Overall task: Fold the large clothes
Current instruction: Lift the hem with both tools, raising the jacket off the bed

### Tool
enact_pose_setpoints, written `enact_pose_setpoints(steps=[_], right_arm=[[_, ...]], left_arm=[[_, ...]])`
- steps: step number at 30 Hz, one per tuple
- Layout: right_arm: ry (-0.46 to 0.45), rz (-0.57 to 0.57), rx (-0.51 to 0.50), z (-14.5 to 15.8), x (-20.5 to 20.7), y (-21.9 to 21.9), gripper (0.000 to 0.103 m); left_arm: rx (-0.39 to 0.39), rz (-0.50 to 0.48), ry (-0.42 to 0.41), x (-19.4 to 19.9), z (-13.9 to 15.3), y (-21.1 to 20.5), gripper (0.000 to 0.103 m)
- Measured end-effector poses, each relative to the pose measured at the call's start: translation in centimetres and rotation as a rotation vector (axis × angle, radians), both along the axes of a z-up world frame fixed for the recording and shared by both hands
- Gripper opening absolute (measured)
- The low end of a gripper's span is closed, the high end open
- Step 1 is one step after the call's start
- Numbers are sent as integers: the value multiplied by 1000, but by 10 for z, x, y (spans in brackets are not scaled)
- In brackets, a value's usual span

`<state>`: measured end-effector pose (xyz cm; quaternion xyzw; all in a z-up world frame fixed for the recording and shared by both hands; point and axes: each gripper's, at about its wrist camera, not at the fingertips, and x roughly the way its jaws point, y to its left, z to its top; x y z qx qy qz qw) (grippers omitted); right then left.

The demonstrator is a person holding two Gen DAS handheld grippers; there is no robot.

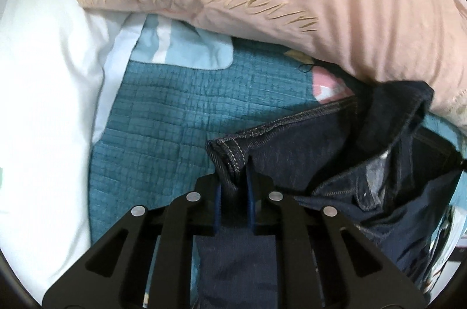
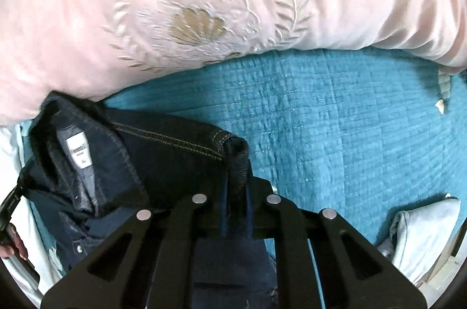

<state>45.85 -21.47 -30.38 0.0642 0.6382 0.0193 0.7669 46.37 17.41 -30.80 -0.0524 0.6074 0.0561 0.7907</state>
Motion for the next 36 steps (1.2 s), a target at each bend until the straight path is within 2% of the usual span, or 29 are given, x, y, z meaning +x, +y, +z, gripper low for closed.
enact_pose_setpoints(steps=[6, 8, 13, 14, 18, 23, 28, 36], right_arm=[[-43, 13, -21, 30, -23, 5, 8], [-61, 11, -27, 46, -34, 0, 8], [-93, -2, -8, 63, -43, -20, 8], [-99, -3, -7, 67, -51, -19, 8], [-128, 10, -12, 79, -79, -17, 8], [-169, 33, 24, 92, -110, -18, 8], [-180, 37, 61, 108, -147, -22, 8], [-204, 58, 109, 124, -210, -32, 8]], left_arm=[[-2, -20, -22, -23, 29, -6, 12], [2, -20, -31, -30, 32, -8, 12], [-21, -13, -62, -56, 54, -6, 12], [-22, -14, -69, -58, 49, -9, 12], [-14, -32, -95, -81, 67, -14, 12], [1, -42, -113, -105, 79, -10, 12], [-19, -31, -141, -134, 89, -2, 12], [-10, -80, -194, -202, 109, 3, 12]])
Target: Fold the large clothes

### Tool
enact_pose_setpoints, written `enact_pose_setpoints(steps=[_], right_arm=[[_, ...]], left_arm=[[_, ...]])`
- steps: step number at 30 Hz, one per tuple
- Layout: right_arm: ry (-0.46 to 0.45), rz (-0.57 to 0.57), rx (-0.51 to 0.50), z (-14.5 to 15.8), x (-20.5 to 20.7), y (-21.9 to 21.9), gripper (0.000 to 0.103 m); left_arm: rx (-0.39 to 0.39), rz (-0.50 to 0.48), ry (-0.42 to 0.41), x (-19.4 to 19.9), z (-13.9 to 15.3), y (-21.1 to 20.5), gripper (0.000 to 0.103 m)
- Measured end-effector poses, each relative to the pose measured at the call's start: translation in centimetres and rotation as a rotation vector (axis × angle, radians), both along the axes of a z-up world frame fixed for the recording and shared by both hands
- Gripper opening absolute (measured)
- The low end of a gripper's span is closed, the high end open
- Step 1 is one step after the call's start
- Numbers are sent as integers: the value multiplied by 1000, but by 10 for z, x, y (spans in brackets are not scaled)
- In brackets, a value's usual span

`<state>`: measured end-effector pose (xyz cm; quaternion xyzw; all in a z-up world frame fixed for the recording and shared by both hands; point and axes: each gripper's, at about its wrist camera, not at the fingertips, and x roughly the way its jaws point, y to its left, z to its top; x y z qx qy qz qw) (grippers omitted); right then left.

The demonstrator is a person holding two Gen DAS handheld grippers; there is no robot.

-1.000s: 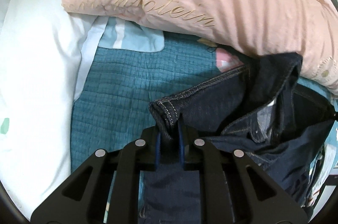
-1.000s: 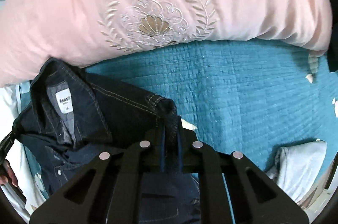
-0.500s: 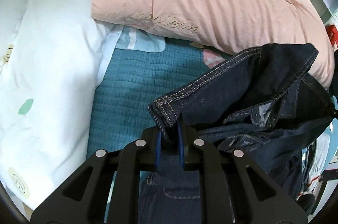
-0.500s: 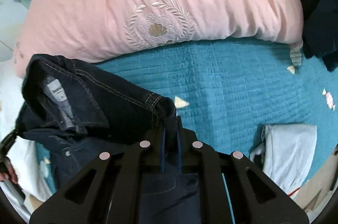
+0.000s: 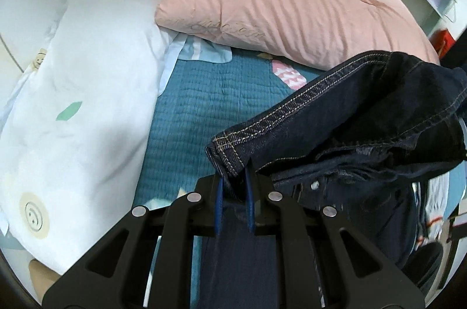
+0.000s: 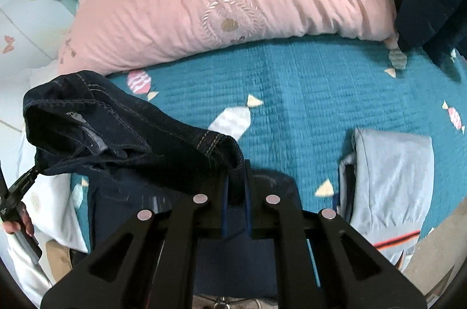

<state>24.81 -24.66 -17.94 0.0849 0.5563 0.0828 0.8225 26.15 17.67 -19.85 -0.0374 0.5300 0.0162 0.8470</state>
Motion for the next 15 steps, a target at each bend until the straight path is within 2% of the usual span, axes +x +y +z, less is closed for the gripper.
enact_pose_setpoints(steps=[7, 11, 15], right_arm=[[-35, 32, 30, 5, -63, -9, 8], [-24, 39, 34, -6, -96, -18, 8], [9, 74, 19, -28, -128, -18, 8]], left_arm=[[7, -34, -22, -72, 2, 9, 12], [22, -49, -7, -113, -10, 11, 13], [-6, -62, 36, -148, -32, 10, 15]])
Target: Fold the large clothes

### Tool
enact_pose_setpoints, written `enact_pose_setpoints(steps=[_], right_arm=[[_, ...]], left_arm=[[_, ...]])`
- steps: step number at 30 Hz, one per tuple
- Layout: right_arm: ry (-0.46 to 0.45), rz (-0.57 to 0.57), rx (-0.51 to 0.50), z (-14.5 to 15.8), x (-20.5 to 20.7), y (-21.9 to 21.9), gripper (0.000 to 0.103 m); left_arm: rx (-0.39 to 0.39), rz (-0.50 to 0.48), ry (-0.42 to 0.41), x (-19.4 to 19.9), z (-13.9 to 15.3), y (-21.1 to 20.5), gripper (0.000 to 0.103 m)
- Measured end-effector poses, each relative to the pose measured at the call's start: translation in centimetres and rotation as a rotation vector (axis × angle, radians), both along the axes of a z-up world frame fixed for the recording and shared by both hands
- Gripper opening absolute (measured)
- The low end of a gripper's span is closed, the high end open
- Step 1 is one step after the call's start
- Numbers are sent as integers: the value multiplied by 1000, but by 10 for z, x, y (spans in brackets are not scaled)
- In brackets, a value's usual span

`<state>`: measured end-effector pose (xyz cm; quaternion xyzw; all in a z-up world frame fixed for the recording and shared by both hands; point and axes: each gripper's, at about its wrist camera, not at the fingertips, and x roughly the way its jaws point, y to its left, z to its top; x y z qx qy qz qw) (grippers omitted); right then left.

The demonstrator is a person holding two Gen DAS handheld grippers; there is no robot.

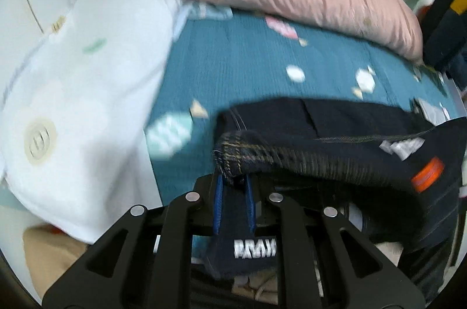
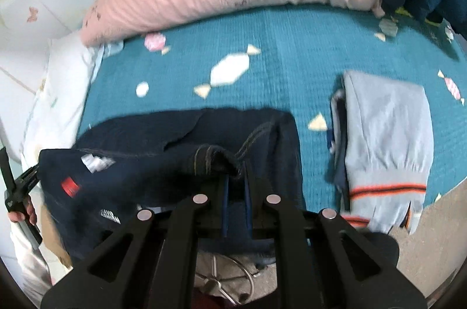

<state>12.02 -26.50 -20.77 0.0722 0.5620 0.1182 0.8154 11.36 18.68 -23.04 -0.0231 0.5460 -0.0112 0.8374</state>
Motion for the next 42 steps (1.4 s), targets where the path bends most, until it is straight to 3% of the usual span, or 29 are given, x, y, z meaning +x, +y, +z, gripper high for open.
enact_pose_setpoints(steps=[2, 4, 7, 10, 14, 18, 21, 23, 29, 33, 36, 39, 41, 42], right_arm=[[31, 26, -16, -19, -15, 7, 8], [53, 49, -75, -43, -30, 16, 8], [88, 56, -147, -79, -45, 21, 8], [114, 45, -205, -108, -54, 16, 8], [155, 32, -191, -135, -59, 4, 9], [148, 83, -259, -138, -65, 11, 9], [231, 103, -315, -138, -73, 10, 14], [264, 91, -294, -135, -82, 2, 13], [142, -17, -166, -84, -87, -19, 14], [100, 15, -139, -80, -73, 10, 14], [155, 33, -174, -111, -58, 35, 14], [264, 0, -220, -160, -50, 37, 10], [317, -42, -177, -198, -44, 26, 10], [324, -60, -155, -197, -43, 22, 10]], left_arm=[[-1, -12, 49, -17, -23, -6, 15], [56, -27, 87, -34, -50, -17, 15], [72, 7, 160, -49, -84, -17, 15], [47, 57, 205, -60, -103, -5, 12], [23, 104, 211, -77, -109, 11, 12], [18, 139, 165, -88, -92, 26, 13], [26, 143, 144, -93, -78, 30, 13], [33, 137, 122, -94, -67, 27, 13], [14, 61, 63, -77, -46, -2, 13], [-27, 19, 77, -60, -60, -28, 13], [-62, 19, 151, -51, -93, -39, 13], [-61, 79, 303, -47, -147, -34, 12], [-107, 104, 301, -47, -148, -27, 11], [-119, 116, 308, -45, -147, -24, 10]])
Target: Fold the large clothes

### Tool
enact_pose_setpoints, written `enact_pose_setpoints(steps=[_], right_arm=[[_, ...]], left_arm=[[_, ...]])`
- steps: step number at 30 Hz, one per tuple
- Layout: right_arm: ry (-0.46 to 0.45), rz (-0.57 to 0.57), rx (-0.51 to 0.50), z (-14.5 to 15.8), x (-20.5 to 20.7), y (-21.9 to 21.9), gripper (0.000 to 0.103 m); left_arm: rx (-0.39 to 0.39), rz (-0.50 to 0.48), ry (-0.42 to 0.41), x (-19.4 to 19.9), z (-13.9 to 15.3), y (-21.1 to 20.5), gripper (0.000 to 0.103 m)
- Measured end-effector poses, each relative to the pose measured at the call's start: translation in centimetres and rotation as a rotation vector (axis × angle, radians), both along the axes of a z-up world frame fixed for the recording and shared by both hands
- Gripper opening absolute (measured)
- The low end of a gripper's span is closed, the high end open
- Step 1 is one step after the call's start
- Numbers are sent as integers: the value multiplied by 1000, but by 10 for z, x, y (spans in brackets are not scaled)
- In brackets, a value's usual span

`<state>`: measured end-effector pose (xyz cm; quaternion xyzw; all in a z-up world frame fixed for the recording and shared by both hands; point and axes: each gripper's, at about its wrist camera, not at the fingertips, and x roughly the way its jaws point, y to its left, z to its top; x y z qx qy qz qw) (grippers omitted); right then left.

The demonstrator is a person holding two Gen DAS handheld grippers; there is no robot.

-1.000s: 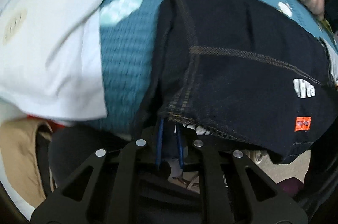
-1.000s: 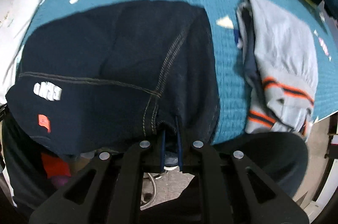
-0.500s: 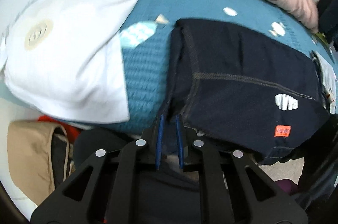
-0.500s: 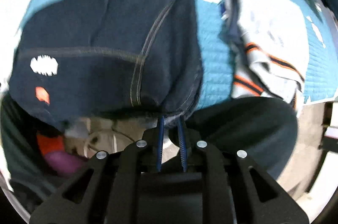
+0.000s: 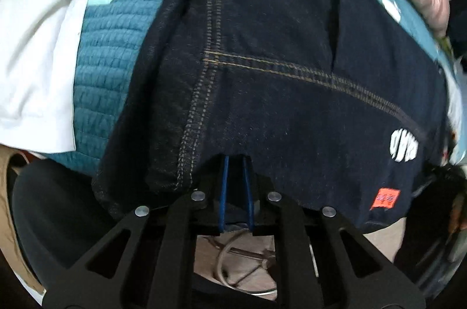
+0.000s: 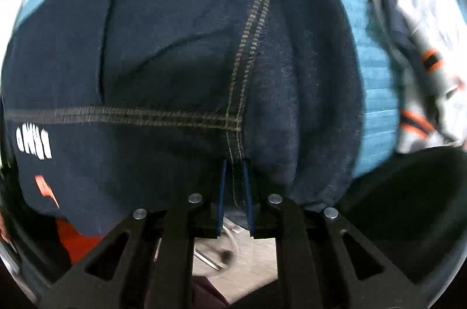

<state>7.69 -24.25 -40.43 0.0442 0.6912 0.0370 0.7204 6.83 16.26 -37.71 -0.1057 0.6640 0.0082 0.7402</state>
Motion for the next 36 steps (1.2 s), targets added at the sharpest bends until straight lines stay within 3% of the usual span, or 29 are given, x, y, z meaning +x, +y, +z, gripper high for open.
enact_pose_setpoints(steps=[6, 9, 11, 12, 14, 15, 16, 17, 19, 20, 23, 26, 36], right_arm=[[7, 11, -21, 25, -2, -2, 11], [-39, -22, 61, 51, 0, -13, 16], [-65, -40, 144, 66, 8, -24, 36], [-100, -66, 199, 77, 15, -33, 41], [-143, -109, 197, 90, 27, -44, 55], [-150, -120, 189, 95, 35, -48, 57], [-162, -136, 191, 100, 42, -53, 59], [-173, -150, 205, 104, 49, -57, 64], [-175, -172, 230, 108, 60, -63, 74], [-175, -182, 242, 109, 67, -73, 77], [-200, -244, 296, 110, 77, -79, 78], [-192, -287, 353, 101, 87, -84, 78], [-104, -428, 407, 61, 142, -93, 78]], left_arm=[[40, -48, -4, -1, 14, -5, 7], [27, -45, -44, -2, 33, -2, 8], [49, -27, -89, 1, 47, 1, 8], [55, -24, -115, 5, 55, 2, 8], [53, -20, -143, 16, 65, 2, 8], [51, -16, -148, 20, 68, 3, 9], [47, -12, -155, 27, 71, 4, 16], [55, -5, -162, 30, 73, 4, 40], [86, 33, -184, 39, 77, 7, 70], [81, 53, -199, 40, 80, 10, 70], [21, 97, -207, 54, 84, 19, 70], [13, 124, -210, 76, 80, 24, 70], [-33, 205, -137, 148, 36, 36, 70]])
